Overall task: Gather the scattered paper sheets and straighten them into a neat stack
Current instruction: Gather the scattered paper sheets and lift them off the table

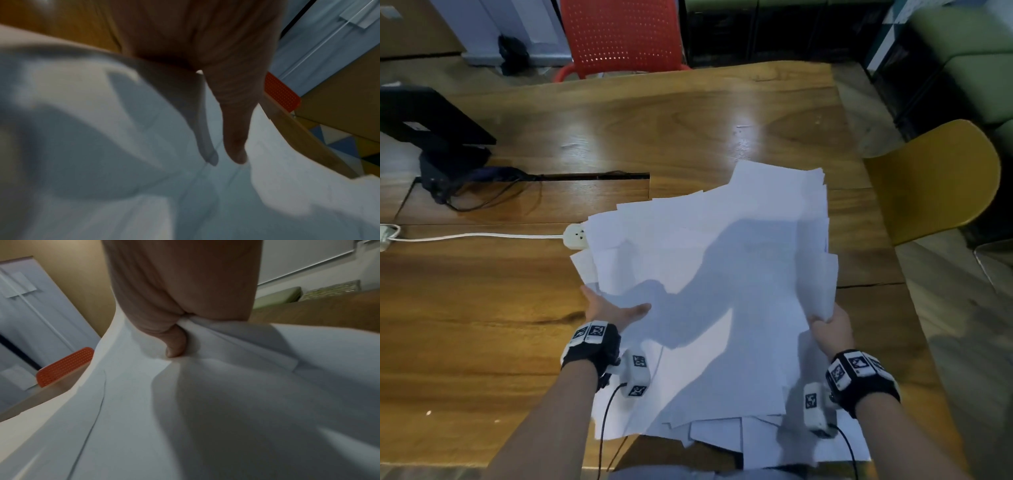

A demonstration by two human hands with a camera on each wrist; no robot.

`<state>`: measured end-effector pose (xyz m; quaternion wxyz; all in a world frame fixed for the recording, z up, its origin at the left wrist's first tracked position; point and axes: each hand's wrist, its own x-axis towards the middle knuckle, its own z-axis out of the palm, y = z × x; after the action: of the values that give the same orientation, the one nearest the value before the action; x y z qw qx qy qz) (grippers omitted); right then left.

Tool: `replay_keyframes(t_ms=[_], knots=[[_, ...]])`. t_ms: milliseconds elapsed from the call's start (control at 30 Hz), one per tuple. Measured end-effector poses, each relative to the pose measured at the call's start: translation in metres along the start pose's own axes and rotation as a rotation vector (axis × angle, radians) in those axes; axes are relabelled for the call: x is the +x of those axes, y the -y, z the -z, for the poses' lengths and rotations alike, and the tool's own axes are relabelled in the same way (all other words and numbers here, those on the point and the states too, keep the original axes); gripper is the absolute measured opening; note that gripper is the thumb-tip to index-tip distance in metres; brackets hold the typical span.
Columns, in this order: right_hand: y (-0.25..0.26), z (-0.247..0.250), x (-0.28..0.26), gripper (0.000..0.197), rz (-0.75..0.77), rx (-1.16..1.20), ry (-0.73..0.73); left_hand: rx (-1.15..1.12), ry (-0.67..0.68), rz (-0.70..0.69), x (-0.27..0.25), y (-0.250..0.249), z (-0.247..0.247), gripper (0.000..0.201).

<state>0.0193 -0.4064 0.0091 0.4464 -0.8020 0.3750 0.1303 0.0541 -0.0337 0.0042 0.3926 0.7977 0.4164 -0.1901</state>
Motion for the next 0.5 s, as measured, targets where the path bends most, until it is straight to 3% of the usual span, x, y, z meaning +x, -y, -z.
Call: replay_keyframes(t_ms=[133, 300, 500], knots=[[0.019, 0.011, -0.009, 0.035, 0.081, -0.016, -0.019, 0.063, 0.027, 0.034, -0.007, 0.003, -0.012, 0.135], [0.045, 0.037, -0.007, 0.031, 0.193, -0.137, -0.294, 0.029, 0.012, 0.058, 0.000, 0.007, -0.003, 0.128], [0.086, 0.066, -0.023, 0.045, 0.325, 0.285, -0.606, 0.101, -0.054, 0.008, 0.011, 0.008, 0.016, 0.127]])
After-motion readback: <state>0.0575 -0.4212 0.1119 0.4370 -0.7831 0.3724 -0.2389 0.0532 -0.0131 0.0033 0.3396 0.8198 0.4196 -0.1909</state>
